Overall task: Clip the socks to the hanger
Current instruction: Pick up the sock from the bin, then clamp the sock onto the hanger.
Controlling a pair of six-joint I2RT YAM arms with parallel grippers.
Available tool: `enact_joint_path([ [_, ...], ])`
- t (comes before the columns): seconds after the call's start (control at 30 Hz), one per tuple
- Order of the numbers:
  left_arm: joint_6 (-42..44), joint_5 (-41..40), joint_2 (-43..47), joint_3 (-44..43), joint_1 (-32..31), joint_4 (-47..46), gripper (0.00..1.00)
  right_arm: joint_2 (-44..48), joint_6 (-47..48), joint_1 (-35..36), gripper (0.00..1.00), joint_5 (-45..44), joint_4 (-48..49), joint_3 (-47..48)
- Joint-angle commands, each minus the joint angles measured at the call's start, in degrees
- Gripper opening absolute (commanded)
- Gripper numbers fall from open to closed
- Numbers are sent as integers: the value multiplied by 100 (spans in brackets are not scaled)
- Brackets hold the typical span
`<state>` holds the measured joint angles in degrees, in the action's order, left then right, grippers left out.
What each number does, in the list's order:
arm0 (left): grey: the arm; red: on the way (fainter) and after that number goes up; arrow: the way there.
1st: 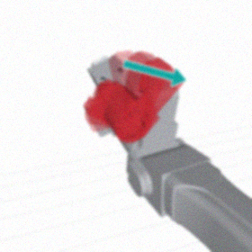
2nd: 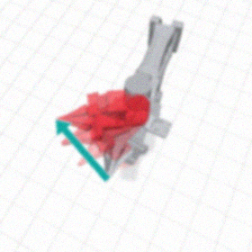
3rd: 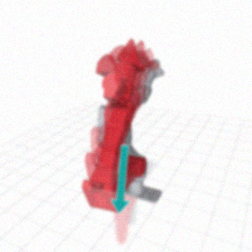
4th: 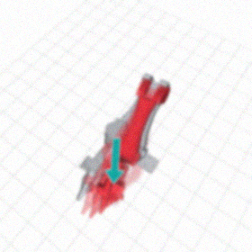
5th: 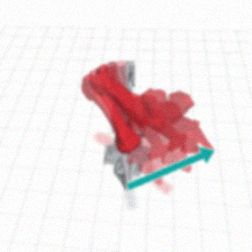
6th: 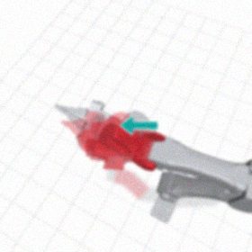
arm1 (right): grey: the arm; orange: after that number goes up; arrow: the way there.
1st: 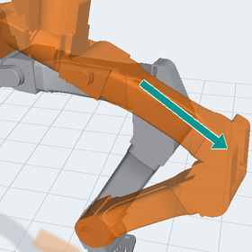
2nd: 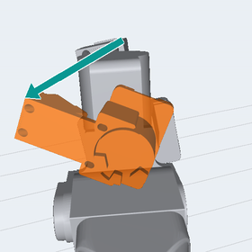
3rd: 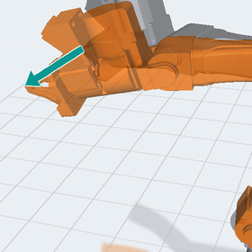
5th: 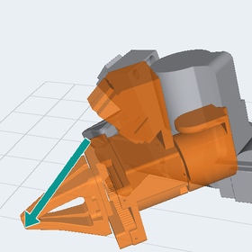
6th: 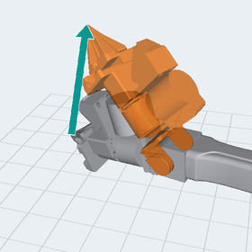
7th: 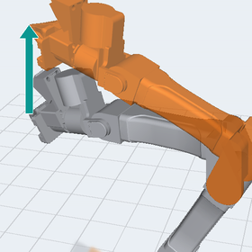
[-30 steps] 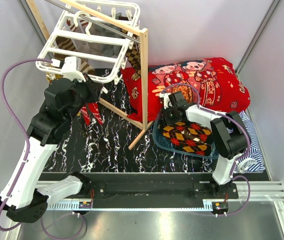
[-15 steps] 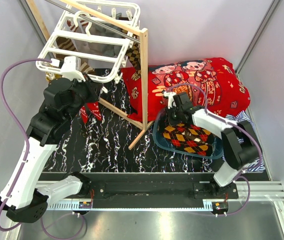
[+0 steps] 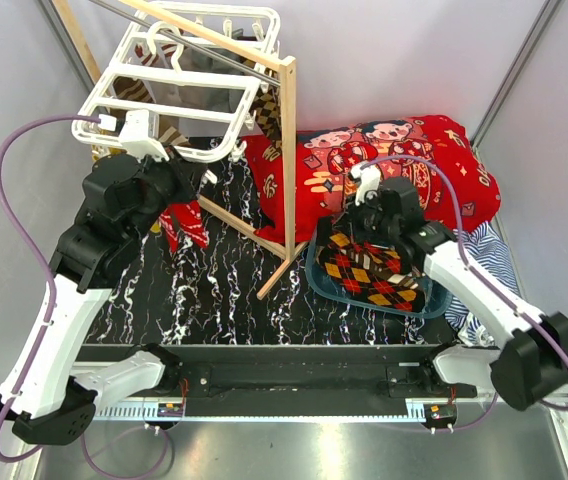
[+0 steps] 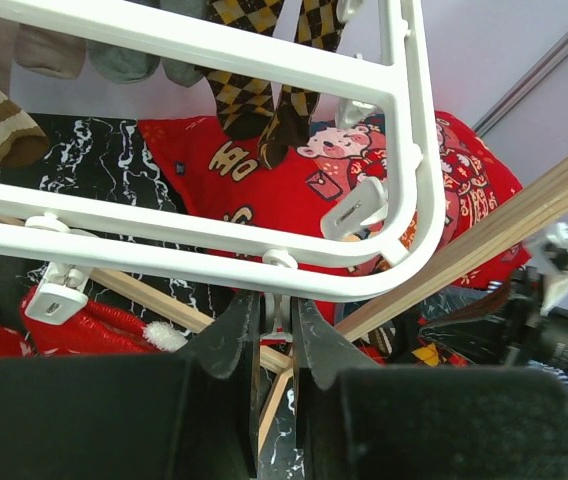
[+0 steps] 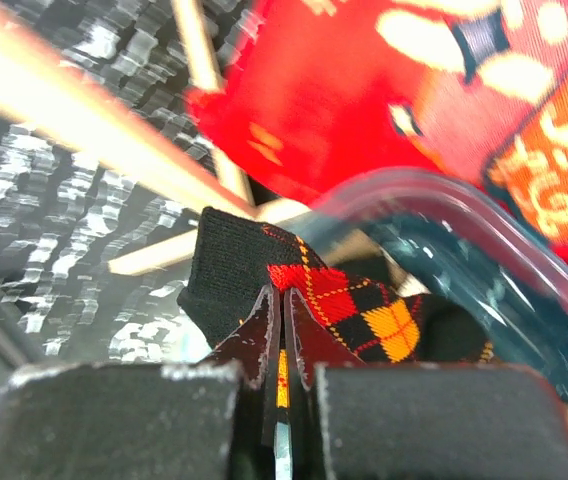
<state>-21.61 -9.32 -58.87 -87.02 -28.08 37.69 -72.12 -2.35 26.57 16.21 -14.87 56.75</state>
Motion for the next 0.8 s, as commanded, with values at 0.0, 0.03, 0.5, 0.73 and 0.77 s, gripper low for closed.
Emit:
enact_joint_path([
  [0.0, -98, 282, -54, -183, -5, -201, 0, 610, -326, 24, 0, 857, 669, 38],
  [0.03, -116, 291, -54, -175, 4, -210, 0, 776, -423, 33, 0, 1032, 818, 12],
  [0.5, -309, 563, -54, -201, 4, -298, 0, 227, -1970, 1254, 0, 1017, 3693, 652],
  [0.73, -327, 563, -19, -210, -5, -298, 0, -601, -2226, 1641, 0, 332, 3878, 1338],
  [0.77, -335, 563, -10, -218, 4, -298, 0, -654, -2243, 1693, 0, 235, 3913, 1365],
])
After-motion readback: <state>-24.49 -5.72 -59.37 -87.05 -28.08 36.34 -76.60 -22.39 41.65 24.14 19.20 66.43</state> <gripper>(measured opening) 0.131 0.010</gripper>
